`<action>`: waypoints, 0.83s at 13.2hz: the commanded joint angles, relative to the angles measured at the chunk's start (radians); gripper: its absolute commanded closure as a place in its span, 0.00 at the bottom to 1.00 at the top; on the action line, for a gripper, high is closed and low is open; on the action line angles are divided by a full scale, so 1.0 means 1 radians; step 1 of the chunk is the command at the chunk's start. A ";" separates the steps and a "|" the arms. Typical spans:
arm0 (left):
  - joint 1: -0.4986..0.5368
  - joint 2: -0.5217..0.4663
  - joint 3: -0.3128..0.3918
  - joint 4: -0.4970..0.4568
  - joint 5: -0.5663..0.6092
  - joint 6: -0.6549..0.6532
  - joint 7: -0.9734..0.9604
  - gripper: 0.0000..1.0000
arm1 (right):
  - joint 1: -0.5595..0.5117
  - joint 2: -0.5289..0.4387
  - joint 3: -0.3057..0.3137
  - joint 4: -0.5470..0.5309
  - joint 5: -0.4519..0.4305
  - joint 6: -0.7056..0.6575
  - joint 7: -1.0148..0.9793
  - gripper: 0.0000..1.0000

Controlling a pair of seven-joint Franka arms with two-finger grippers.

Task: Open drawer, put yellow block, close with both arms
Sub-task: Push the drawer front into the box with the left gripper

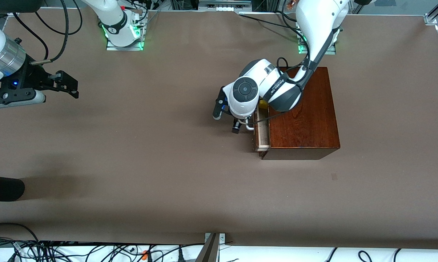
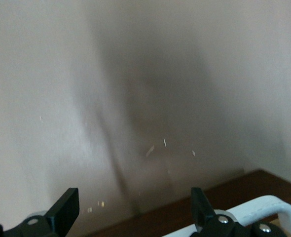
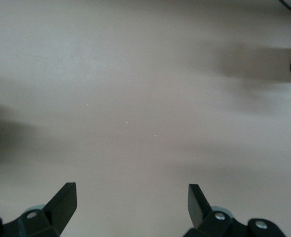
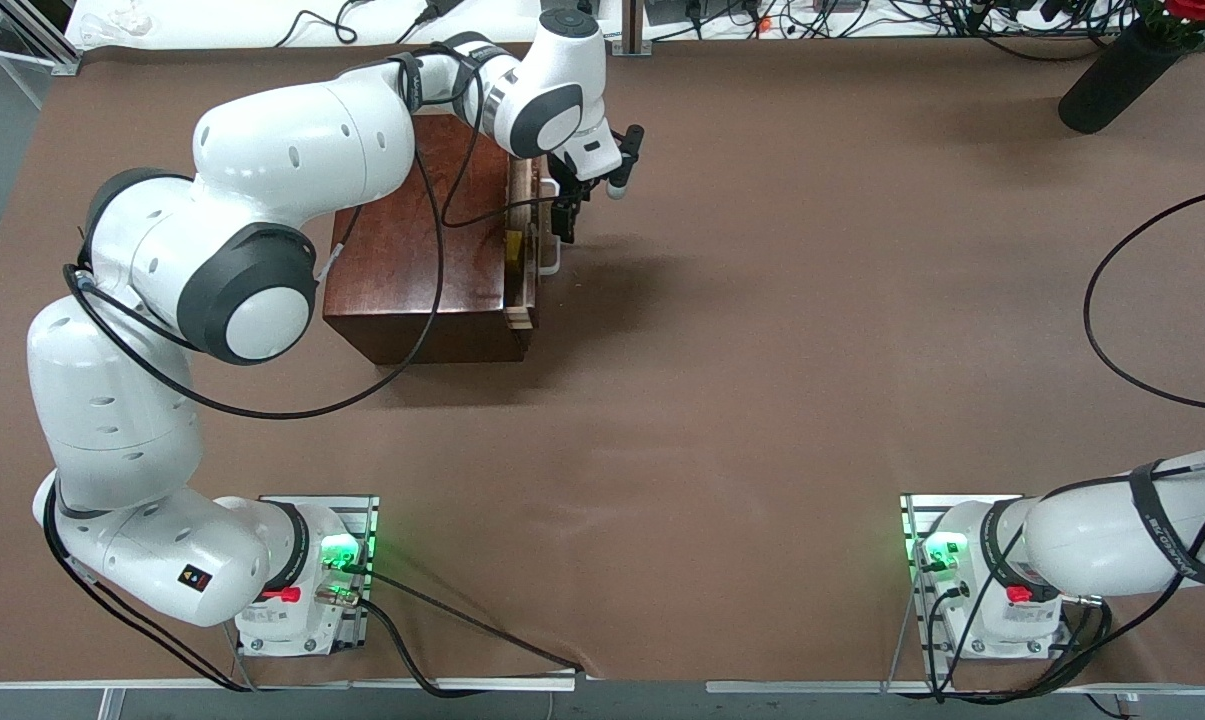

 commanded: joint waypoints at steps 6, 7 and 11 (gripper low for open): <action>0.063 -0.060 0.008 -0.021 0.065 -0.105 0.016 0.00 | -0.011 0.018 -0.004 -0.001 -0.007 0.048 0.018 0.00; 0.066 -0.063 0.006 -0.018 0.064 -0.105 0.013 0.00 | -0.011 0.018 -0.004 -0.001 -0.005 0.048 0.018 0.00; 0.064 -0.143 -0.003 0.002 -0.016 -0.115 -0.150 0.00 | -0.008 0.018 0.000 -0.001 -0.002 0.048 0.020 0.00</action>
